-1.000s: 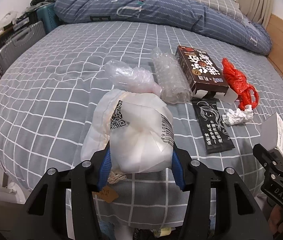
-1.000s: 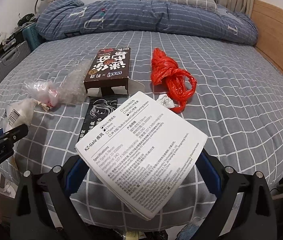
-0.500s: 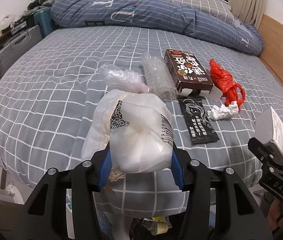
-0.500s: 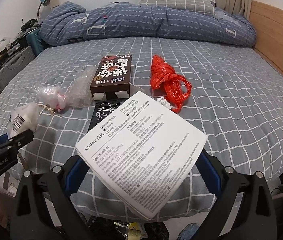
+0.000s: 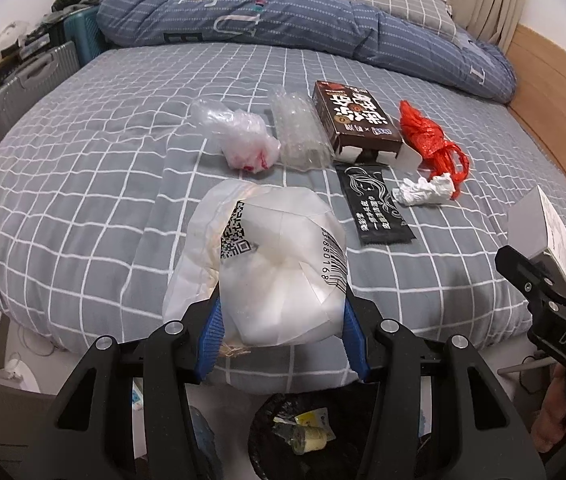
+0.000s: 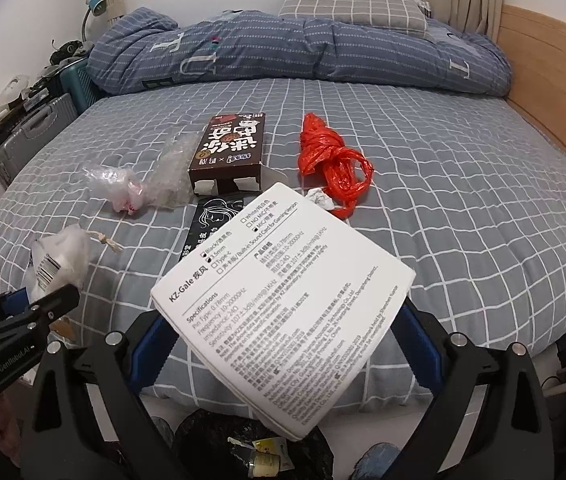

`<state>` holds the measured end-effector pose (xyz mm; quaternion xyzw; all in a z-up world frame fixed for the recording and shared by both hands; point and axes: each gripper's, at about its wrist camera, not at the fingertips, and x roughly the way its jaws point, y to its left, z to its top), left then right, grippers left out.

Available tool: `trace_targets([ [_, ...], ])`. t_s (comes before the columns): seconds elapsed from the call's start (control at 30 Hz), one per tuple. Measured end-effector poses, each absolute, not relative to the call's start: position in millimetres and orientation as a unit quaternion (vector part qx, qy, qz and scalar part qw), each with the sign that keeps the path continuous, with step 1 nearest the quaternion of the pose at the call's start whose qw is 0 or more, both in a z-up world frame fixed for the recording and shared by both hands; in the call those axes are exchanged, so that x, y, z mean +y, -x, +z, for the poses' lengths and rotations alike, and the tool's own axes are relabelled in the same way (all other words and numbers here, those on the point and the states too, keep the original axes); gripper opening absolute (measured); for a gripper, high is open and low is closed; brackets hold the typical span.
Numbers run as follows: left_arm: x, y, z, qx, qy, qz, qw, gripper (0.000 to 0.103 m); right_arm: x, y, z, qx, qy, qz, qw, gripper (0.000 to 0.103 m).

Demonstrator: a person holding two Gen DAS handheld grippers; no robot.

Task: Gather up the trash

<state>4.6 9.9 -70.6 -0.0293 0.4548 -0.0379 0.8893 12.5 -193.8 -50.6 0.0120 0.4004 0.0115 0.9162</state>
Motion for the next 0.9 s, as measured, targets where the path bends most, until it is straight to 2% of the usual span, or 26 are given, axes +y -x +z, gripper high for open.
trace_targets([
  [0.9, 7.1, 49.0, -80.8, 0.471, 0.021, -0.043, 0.881, 0.050, -182.5, 43.8, -59.4, 0.415, -0.002, 0.023, 0.910, 0.092],
])
